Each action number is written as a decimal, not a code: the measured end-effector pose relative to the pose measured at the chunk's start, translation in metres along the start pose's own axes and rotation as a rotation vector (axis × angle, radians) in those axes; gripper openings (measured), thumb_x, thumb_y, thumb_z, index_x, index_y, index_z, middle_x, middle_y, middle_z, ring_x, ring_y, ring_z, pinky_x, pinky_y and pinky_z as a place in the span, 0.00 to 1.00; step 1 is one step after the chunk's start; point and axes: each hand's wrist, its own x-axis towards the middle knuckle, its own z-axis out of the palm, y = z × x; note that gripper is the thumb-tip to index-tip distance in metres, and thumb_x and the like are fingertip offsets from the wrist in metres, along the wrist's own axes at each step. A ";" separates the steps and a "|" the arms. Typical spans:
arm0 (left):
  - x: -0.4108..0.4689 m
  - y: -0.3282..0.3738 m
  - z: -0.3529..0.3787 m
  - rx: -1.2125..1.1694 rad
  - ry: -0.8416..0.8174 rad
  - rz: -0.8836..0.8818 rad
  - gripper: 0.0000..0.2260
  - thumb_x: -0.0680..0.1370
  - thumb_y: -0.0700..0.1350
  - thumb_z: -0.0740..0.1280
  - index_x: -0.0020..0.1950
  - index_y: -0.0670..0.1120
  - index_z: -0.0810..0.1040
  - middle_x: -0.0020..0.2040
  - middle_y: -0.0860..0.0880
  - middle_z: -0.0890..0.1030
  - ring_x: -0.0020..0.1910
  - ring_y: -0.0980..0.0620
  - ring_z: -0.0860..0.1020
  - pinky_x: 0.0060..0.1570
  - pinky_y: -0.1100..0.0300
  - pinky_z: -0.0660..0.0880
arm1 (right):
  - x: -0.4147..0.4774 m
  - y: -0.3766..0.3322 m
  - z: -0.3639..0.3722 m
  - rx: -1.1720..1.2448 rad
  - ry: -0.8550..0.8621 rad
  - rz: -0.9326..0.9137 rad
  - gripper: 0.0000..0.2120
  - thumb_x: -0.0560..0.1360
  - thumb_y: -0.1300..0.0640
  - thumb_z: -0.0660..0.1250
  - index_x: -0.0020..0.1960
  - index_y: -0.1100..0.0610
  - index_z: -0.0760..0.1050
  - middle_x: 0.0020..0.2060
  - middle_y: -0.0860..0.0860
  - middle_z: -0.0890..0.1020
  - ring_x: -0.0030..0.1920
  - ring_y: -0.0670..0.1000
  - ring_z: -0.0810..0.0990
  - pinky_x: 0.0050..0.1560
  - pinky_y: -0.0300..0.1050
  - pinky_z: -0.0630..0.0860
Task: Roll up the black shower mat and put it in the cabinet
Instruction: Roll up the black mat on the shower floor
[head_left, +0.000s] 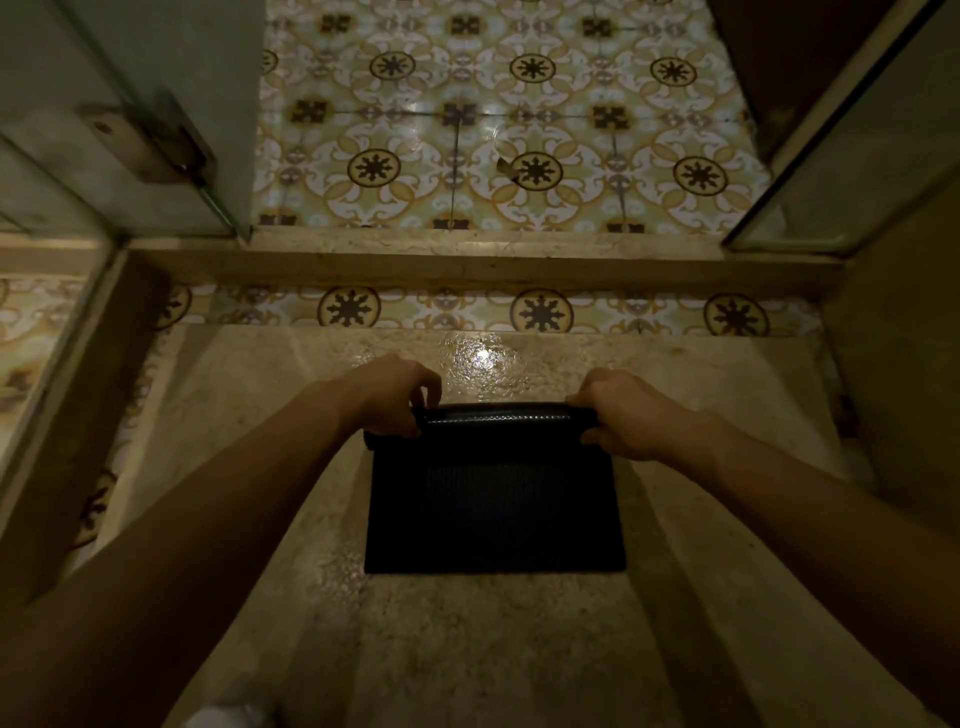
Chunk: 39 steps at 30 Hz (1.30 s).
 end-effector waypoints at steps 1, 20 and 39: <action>0.000 -0.003 0.000 -0.020 -0.022 -0.002 0.17 0.70 0.41 0.75 0.57 0.51 0.79 0.59 0.50 0.81 0.53 0.51 0.79 0.47 0.60 0.75 | -0.001 0.000 -0.001 0.017 -0.022 -0.002 0.14 0.72 0.55 0.72 0.57 0.54 0.80 0.51 0.55 0.80 0.53 0.56 0.79 0.52 0.47 0.75; -0.009 0.009 0.017 0.106 -0.025 -0.041 0.22 0.68 0.41 0.75 0.61 0.53 0.77 0.56 0.51 0.83 0.50 0.51 0.79 0.45 0.60 0.75 | -0.012 -0.004 0.014 0.043 -0.063 0.067 0.25 0.71 0.50 0.74 0.66 0.54 0.74 0.58 0.55 0.76 0.59 0.56 0.75 0.56 0.47 0.72; -0.021 0.010 0.024 0.127 -0.071 0.025 0.22 0.69 0.43 0.76 0.61 0.53 0.75 0.55 0.49 0.83 0.52 0.50 0.79 0.45 0.61 0.72 | -0.019 -0.010 0.016 0.050 -0.108 0.065 0.20 0.70 0.55 0.73 0.62 0.53 0.75 0.54 0.54 0.79 0.53 0.55 0.78 0.45 0.44 0.73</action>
